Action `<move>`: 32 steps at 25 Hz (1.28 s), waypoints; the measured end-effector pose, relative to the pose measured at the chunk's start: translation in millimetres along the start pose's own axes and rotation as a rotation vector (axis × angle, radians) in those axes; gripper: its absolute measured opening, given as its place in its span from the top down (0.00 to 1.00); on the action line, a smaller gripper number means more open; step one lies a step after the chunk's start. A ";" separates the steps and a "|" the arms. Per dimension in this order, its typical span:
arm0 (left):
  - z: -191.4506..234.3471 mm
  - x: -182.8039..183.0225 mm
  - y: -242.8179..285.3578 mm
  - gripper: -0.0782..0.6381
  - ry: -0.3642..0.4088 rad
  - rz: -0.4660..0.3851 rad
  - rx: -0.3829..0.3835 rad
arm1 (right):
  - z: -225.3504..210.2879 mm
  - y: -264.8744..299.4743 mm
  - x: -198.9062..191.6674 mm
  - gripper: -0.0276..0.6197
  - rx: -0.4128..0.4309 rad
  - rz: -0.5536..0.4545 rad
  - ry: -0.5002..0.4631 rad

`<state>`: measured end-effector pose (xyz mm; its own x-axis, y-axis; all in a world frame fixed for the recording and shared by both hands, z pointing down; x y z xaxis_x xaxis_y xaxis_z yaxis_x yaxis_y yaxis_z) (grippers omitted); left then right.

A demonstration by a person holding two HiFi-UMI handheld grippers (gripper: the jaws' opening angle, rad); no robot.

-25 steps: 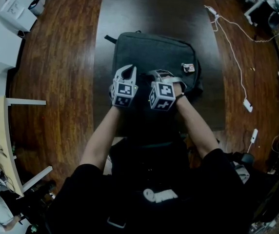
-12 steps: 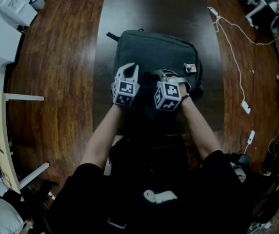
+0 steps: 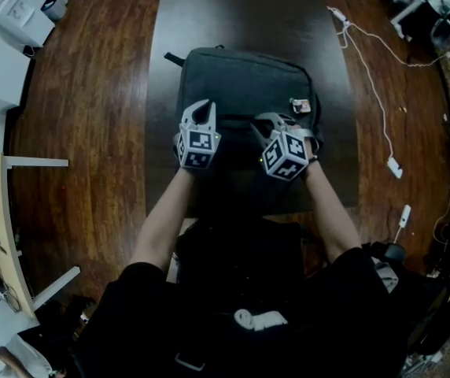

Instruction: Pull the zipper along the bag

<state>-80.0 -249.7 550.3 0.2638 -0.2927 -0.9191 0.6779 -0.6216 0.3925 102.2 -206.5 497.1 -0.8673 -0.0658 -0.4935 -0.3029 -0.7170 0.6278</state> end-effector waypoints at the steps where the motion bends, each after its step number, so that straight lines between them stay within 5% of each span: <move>1: -0.1 -0.7 -0.9 0.90 -0.009 -0.004 -0.004 | 4.4 1.9 7.3 0.94 -0.009 -0.022 0.010; 8: 1.1 2.0 -10.0 0.90 -0.053 -0.091 -0.031 | 30.7 28.9 49.7 0.73 0.007 -0.120 -0.085; 13: 8.9 0.2 -15.4 0.90 -0.112 -0.147 -0.048 | 40.2 55.5 65.3 0.74 0.060 -0.118 -0.177; 18: 9.9 -3.4 -15.3 0.90 -0.039 -0.109 -0.078 | 39.5 73.0 68.4 0.76 0.140 -0.059 -0.232; 21: 9.8 -5.5 -13.0 0.90 -0.023 -0.112 -0.084 | 34.5 67.3 72.8 0.87 0.137 -0.090 -0.270; 26: 8.3 -5.8 -11.3 0.90 -0.006 -0.095 -0.089 | 27.8 33.5 67.9 0.93 0.016 -0.152 -0.168; 32: 4.8 -8.3 -6.4 0.90 0.081 -0.038 -0.069 | 31.5 24.7 26.0 0.95 -0.007 -0.046 -0.058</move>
<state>-89.8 -246.7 555.6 0.2893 -0.2083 -0.9343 0.7335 -0.5789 0.3562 59.8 -204.0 518.8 -0.8737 0.0074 -0.4863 -0.3404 -0.7235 0.6005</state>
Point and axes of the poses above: the fingertips, and each gripper's own axes: y forward along the fingers, z to its left, x out of its top, the point moved 10 cm from there along -y, backward along the fingers, and after that the axes turned 15 degrees about -x, right-handed, at the moved point
